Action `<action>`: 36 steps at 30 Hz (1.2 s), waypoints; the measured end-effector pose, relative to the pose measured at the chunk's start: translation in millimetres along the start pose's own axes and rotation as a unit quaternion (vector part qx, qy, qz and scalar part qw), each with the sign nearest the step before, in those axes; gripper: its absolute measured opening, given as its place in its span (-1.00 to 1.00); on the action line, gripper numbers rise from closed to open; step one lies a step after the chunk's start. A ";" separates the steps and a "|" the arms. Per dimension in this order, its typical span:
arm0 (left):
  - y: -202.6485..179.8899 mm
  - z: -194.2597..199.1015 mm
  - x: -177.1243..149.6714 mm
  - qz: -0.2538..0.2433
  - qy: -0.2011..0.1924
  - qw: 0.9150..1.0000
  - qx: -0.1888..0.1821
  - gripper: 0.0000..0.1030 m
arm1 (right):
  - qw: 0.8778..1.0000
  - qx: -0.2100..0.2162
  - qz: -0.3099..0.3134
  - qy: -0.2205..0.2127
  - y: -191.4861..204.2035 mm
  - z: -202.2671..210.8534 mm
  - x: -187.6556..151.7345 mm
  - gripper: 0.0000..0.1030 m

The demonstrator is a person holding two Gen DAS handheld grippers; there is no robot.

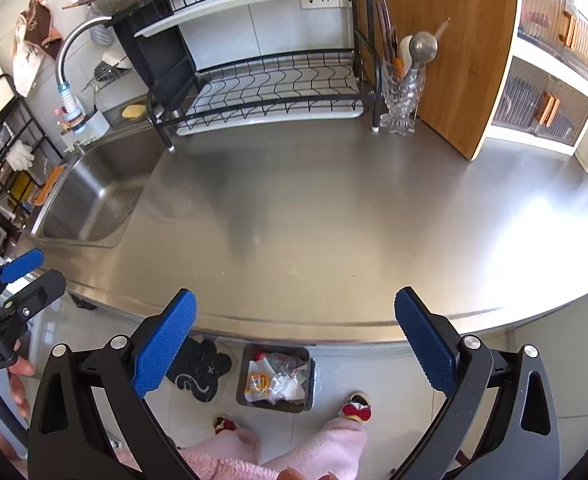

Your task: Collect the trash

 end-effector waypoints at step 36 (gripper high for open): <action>-5.7 13.4 29.4 0.012 -0.007 0.998 0.065 0.85 | 0.999 -0.020 -0.017 -0.038 9.6 29.4 42.6 0.93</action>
Point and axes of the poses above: each gripper's, at about its wrist camera, not at the fingertips, and z roughly against the way its jaws point, y to its left, x to its top, the point moved 3 cm from there along -z, roughly the way its jaws point, and after that the axes turned 8 degrees about -y, right-handed, at the moved point
